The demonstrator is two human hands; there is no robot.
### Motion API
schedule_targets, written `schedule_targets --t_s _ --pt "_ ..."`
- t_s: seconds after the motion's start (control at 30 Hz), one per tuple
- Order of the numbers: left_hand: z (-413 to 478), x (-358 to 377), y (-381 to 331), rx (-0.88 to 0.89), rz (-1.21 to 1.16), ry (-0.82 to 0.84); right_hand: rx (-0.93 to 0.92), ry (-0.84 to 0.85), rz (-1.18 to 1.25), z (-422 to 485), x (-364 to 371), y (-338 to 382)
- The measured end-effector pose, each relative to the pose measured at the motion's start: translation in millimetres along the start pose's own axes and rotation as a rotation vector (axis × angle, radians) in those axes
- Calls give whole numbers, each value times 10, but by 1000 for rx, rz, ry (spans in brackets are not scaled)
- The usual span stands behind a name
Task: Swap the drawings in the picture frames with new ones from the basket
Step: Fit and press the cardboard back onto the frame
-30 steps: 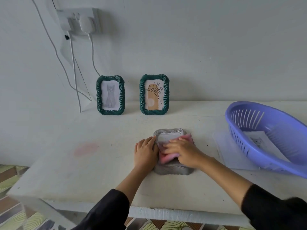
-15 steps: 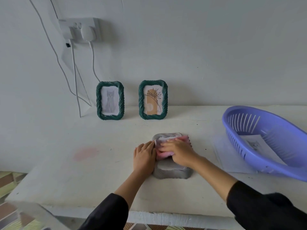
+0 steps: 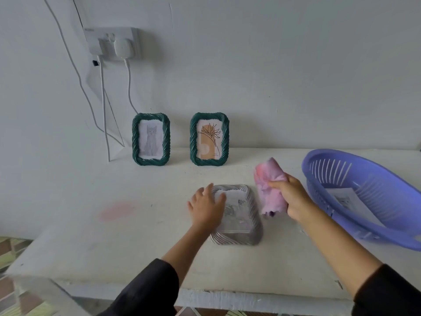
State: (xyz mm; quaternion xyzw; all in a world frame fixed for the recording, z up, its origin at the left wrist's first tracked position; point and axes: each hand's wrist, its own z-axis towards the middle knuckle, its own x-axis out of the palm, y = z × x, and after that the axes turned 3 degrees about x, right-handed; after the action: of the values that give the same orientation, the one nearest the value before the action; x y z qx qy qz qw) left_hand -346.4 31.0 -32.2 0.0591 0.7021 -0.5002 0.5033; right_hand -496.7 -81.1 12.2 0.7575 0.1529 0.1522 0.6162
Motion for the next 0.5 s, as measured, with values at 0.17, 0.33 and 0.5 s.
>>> schedule_targets --t_s 0.17,0.33,0.5 --pt "-342 114 -563 145 -276 61 316 196 376 -209 262 -30" --pt "-286 47 -486 115 -223 87 319 425 519 -279 367 -294" --pt "-196 -255 -150 94 48 -52 -17 173 -103 -180 293 -436"
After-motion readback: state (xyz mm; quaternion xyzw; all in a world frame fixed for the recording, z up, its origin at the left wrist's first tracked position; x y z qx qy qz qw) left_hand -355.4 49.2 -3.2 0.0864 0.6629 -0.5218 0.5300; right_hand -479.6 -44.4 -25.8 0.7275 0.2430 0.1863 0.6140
